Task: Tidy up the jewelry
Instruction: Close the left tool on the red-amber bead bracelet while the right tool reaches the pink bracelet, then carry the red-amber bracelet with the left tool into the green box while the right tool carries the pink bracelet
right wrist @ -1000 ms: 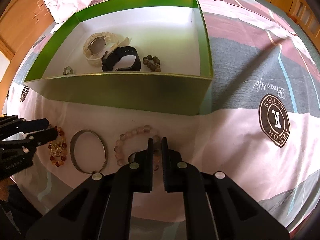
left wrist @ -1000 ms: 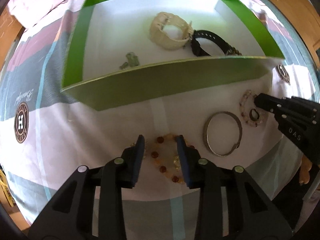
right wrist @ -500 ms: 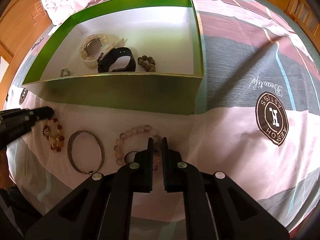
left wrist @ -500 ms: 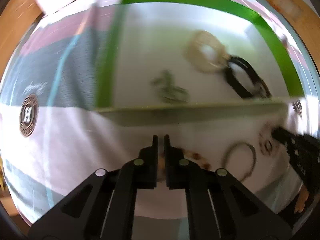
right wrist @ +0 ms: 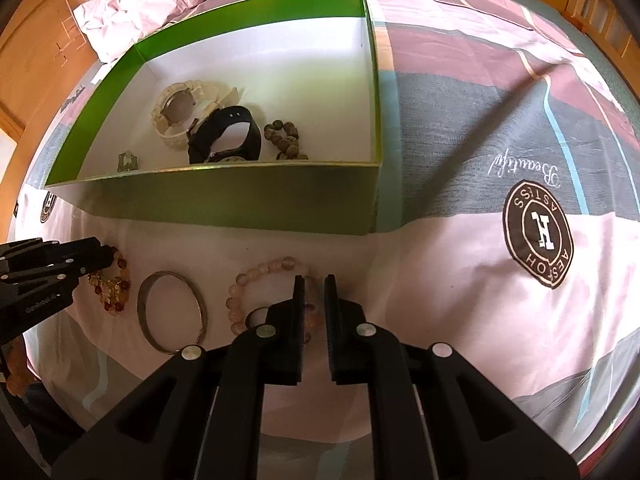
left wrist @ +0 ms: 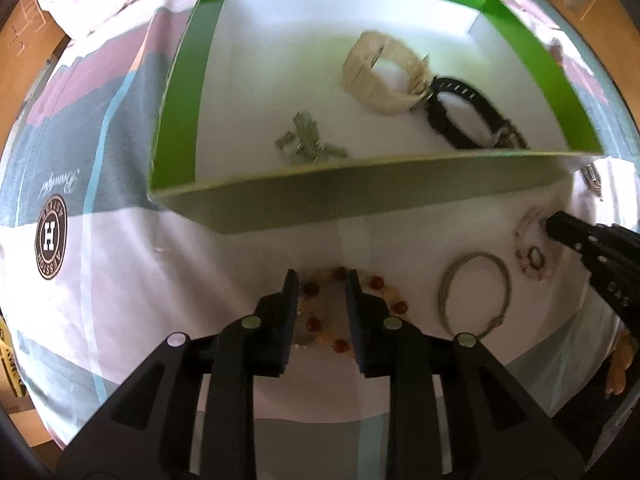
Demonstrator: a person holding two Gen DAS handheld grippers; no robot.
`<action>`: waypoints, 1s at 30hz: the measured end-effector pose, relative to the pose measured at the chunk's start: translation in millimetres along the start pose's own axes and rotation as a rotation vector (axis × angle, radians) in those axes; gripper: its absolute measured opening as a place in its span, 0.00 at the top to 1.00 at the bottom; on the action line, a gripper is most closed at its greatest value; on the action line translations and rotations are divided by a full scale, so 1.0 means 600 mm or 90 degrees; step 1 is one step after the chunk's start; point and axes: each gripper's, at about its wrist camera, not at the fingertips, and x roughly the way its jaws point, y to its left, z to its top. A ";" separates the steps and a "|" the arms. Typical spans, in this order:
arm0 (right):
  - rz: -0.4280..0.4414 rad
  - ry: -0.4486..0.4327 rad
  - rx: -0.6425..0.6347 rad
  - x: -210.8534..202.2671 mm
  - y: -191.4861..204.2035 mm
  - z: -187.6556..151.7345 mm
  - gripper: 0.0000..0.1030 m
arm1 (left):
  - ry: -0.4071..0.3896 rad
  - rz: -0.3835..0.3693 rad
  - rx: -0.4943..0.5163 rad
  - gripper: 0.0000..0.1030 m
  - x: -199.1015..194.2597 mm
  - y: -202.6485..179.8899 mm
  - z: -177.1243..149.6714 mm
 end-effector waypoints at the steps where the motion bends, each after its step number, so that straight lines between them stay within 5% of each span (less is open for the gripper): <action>1: -0.002 0.000 -0.002 0.000 0.002 0.001 0.91 | 0.001 -0.001 -0.002 0.76 0.003 -0.006 0.003; 11: -0.043 -0.006 -0.051 0.013 0.030 -0.001 0.84 | -0.004 0.010 0.005 0.74 0.019 -0.019 -0.001; 13: -0.039 -0.009 -0.058 0.011 0.035 -0.002 0.88 | -0.007 0.007 -0.001 0.85 0.020 -0.023 -0.001; 14: -0.034 -0.015 -0.060 0.007 0.038 -0.003 0.92 | -0.008 0.004 -0.005 0.92 0.019 -0.023 0.000; 24: 0.109 -0.175 -0.081 -0.108 0.078 0.000 0.93 | -0.108 -0.098 0.001 0.93 -0.109 -0.023 -0.026; 30: 0.114 -0.178 -0.089 -0.114 0.085 -0.004 0.93 | -0.129 -0.115 0.025 0.93 -0.130 -0.030 -0.031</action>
